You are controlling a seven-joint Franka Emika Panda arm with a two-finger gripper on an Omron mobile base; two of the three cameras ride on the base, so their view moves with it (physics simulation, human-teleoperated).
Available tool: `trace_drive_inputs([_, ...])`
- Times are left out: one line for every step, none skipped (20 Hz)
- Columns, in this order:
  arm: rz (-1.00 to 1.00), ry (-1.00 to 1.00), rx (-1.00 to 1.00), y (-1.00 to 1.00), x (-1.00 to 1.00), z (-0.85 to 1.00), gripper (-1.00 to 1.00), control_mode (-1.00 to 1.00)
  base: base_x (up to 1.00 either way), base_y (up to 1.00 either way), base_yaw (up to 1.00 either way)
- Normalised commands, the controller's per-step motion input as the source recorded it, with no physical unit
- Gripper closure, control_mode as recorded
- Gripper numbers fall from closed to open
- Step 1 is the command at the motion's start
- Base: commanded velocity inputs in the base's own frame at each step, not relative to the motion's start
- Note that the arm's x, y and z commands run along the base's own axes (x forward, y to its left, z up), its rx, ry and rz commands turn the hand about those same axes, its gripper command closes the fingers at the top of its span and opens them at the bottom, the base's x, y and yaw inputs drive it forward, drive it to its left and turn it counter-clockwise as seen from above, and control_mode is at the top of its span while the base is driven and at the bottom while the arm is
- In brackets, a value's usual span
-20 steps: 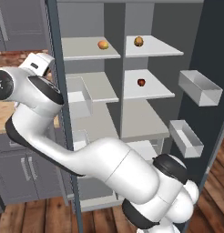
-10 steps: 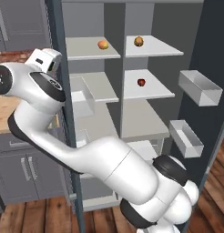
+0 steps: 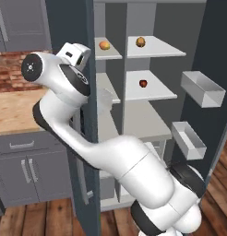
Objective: Pick up the frozen chicken drumstick from the freezer, place it on any shelf in the fridge, and close the fridge and freezer doors when done.
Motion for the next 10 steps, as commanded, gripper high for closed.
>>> trace_drive_inputs([-0.04, 0.00, 0.00, -0.93, 0.33, 0.00, -1.00, -1.00, 0.00, 0.00, 0.00])
trace_drive_inputs([-0.04, 0.00, 0.00, -0.86, 0.33, 0.00, -1.00, -1.00, 0.00, 0.00, 0.00])
trace_drive_inputs([-0.04, 0.00, 0.00, -0.74, 0.37, 0.00, -1.00, -1.00, 0.00, 0.00, 0.00])
trace_drive_inputs([-0.03, 0.00, 0.00, -0.69, 0.35, 0.00, -1.00, -1.00, 0.00, 0.00, 0.00])
trace_drive_inputs([-0.01, 0.00, 0.00, -0.69, 0.29, 0.00, -1.00, -1.00, 0.00, 0.00, 0.00])
trace_drive_inputs([-0.01, 0.00, 0.00, -0.66, 0.36, 0.00, -1.00, -1.00, 0.00, 0.00, 0.00])
trace_drive_inputs([-0.01, 0.00, 0.00, -0.60, 0.41, 0.00, -1.00, -1.00, 0.00, 0.00, 0.00])
trace_drive_inputs([-0.01, 0.00, 0.00, -0.48, 0.48, 0.00, -1.00, -1.00, 0.00, 0.00, 0.00])
trace_drive_inputs([-0.01, 0.00, 0.00, -0.26, 0.61, 0.00, -1.00, -1.00, 0.00, 0.00, 0.00])
trace_drive_inputs([-0.01, 0.00, 0.00, -0.24, 0.69, 0.00, -1.00, -1.00, 0.00, 0.00, 0.00])
